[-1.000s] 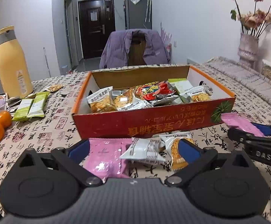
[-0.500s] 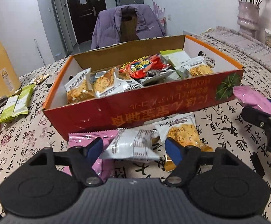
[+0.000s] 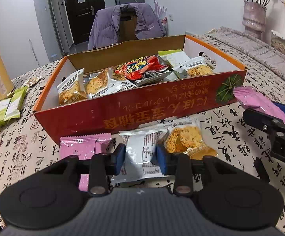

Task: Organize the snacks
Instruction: 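Carry the pink and white packets over the box with both grippers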

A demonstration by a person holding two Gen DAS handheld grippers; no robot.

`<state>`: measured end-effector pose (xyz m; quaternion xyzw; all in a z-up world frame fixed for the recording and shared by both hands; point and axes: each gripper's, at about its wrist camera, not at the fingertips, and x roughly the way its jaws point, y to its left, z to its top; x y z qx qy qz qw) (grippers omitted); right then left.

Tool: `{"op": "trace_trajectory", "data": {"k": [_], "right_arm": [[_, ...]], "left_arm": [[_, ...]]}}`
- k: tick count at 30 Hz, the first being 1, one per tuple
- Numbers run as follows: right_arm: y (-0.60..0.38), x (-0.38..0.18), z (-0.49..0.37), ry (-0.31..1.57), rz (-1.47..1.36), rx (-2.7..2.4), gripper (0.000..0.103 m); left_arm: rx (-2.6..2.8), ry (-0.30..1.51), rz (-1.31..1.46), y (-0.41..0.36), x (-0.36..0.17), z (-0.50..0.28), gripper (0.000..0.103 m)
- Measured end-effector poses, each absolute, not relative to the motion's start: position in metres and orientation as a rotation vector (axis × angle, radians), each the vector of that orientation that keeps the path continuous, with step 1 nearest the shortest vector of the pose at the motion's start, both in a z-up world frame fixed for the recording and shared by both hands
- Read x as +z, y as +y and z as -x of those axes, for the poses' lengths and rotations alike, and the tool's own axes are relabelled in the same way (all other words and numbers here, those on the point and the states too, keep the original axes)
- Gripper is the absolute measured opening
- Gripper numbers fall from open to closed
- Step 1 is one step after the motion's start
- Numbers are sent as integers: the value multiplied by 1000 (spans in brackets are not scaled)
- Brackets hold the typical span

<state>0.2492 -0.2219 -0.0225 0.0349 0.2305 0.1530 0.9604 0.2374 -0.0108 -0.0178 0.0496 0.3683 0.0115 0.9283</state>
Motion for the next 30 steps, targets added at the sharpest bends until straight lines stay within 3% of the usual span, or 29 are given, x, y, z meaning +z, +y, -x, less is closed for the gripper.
{"op": "trace_trajectory", "data": {"k": [30], "right_arm": [[-210, 8, -223, 346, -9, 380, 60]], "left_arm": [[46, 450, 48, -4, 37, -165, 34]]}}
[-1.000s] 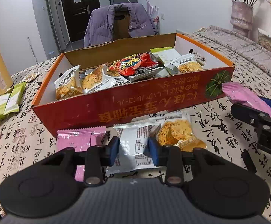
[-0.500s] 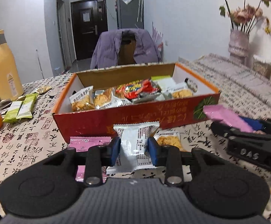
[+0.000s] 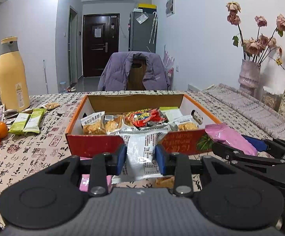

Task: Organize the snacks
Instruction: 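Carry the pink and white packets over the box with both grippers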

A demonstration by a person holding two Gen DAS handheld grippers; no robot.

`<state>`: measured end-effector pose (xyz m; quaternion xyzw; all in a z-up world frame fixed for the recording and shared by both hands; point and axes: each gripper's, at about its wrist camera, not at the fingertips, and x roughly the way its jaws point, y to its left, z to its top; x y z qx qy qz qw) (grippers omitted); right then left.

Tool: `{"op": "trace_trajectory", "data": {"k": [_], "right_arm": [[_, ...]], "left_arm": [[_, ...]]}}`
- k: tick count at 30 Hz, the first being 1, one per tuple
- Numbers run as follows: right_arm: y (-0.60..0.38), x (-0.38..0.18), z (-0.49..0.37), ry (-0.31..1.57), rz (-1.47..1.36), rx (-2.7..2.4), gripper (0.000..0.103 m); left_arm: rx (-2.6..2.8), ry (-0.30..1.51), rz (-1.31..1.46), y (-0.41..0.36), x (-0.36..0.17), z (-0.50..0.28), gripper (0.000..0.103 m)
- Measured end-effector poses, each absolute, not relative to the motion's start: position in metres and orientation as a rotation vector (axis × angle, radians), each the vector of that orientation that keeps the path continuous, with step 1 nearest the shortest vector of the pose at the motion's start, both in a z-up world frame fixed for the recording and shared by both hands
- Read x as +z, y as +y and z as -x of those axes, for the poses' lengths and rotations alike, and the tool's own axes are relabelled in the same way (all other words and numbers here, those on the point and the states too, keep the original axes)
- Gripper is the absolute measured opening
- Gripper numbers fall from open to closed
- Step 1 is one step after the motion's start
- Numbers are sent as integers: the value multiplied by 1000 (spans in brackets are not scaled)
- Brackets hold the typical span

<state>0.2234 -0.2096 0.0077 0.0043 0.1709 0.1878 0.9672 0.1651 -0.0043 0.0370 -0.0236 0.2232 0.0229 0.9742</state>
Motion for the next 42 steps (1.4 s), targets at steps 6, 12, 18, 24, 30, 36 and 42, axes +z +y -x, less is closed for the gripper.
{"op": "trace_trajectory", "data": {"k": [6, 12, 18, 24, 30, 36, 42], "right_arm": [[-204, 29, -238, 316, 4, 377, 60], [-197, 43, -266, 324, -2, 386, 60], [-188, 50, -304, 358, -10, 379, 60], [-175, 49, -342, 401, 17, 358, 60], [-166, 41, -372, 453, 21, 341, 60], [-158, 32, -392, 489, 31, 334, 60], [-151, 21, -401, 524, 49, 340, 60]], "left_arm": [[58, 405, 48, 0, 51, -176, 34], [60, 381, 40, 4, 67, -195, 34], [66, 397, 27, 9, 73, -223, 34], [87, 421, 25, 15, 73, -256, 34], [140, 466, 0, 21, 65, -292, 34], [180, 518, -2, 27, 50, -325, 34], [212, 565, -20, 28, 32, -340, 34]]}}
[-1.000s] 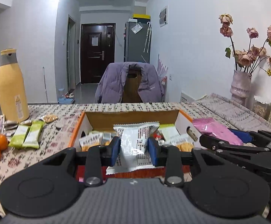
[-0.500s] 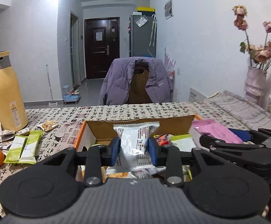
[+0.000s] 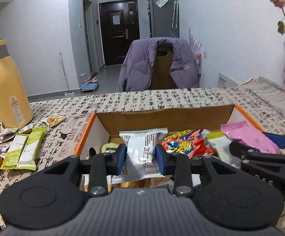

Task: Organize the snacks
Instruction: 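Carry the pink and white packets over the box with both grippers, then open both grippers to drop the packets into the box, then move both grippers back to the snack pile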

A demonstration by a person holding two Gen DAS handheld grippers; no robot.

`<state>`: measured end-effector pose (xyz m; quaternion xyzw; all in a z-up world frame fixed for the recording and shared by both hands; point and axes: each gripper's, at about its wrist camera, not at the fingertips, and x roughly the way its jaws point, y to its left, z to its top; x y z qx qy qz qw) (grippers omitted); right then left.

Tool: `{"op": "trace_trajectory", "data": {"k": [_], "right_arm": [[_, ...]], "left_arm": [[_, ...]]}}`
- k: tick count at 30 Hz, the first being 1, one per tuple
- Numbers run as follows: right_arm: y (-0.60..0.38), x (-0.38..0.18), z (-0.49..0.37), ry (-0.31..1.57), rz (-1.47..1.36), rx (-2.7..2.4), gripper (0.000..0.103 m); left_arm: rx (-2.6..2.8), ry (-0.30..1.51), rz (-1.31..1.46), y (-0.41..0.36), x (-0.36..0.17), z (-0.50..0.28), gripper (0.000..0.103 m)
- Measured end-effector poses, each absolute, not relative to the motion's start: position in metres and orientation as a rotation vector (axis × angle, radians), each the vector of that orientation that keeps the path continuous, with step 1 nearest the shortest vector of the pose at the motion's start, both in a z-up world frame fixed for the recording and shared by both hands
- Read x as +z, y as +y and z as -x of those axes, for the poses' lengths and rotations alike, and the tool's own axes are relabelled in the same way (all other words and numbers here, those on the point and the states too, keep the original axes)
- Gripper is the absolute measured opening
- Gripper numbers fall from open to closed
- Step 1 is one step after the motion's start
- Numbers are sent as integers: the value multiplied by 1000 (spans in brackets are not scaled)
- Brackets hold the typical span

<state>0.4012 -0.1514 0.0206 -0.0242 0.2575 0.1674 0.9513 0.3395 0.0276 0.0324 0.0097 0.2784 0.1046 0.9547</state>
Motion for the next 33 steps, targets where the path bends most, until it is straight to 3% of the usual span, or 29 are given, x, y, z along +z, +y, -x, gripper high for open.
{"op": "trace_trajectory", "data": {"k": [2, 4, 6, 8, 9, 11, 33], "right_arm": [[-153, 18, -403, 532, 47, 348, 60], [-155, 16, -402, 533, 40, 347, 60], [-159, 16, -400, 529, 25, 358, 64], [-162, 17, -397, 522, 19, 365, 93], [-163, 18, -395, 514, 15, 367, 97], [-166, 20, -390, 497, 7, 370, 103], [-194, 40, -300, 402, 17, 406, 103]], "left_arm": [[215, 564, -13, 30, 31, -338, 35], [210, 553, 0, 33, 32, -336, 50], [211, 529, 13, 37, 33, -332, 88], [220, 495, 20, 39, 36, -327, 101], [213, 477, 28, 41, 38, -324, 103], [199, 470, 49, 44, 41, -322, 103], [150, 387, 133, 58, 50, -226, 103]]}}
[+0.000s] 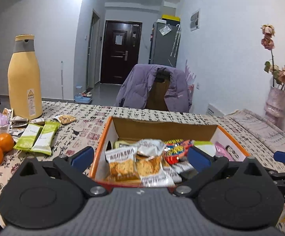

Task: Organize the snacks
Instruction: 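Move both grippers back to the snack pile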

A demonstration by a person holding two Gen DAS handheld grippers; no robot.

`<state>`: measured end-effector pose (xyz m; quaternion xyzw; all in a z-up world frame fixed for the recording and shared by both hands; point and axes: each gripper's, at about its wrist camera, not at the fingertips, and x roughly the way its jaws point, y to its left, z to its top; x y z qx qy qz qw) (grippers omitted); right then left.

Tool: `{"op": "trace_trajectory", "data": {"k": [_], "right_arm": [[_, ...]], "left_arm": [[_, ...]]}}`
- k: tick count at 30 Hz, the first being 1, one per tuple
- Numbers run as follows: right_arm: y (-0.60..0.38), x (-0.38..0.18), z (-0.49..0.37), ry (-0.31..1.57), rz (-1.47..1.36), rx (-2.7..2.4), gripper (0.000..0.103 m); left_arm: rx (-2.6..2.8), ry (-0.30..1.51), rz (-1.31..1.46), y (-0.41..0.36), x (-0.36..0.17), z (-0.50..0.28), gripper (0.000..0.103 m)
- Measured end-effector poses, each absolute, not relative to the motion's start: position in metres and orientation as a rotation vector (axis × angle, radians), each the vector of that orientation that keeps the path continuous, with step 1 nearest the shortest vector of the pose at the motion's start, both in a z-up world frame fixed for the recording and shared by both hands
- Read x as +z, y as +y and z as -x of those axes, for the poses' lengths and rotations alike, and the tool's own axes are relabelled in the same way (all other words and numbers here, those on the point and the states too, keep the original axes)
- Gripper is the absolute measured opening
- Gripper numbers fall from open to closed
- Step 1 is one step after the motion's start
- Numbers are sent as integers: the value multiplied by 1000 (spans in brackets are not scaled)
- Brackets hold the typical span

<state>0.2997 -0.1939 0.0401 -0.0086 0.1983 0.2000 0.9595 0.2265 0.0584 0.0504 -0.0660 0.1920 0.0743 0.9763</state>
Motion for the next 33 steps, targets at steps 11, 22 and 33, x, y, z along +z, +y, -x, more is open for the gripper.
{"op": "trace_trajectory", "data": {"k": [11, 22, 33], "right_arm": [[-196, 13, -255, 461, 24, 436, 103], [-192, -13, -239, 550, 23, 422, 103], [-182, -11, -239, 562, 26, 411, 103]], "left_arm": [[133, 434, 128, 67, 20, -179, 103], [127, 478, 95, 78, -11, -152, 103], [108, 457, 136, 85, -19, -148, 103]]}}
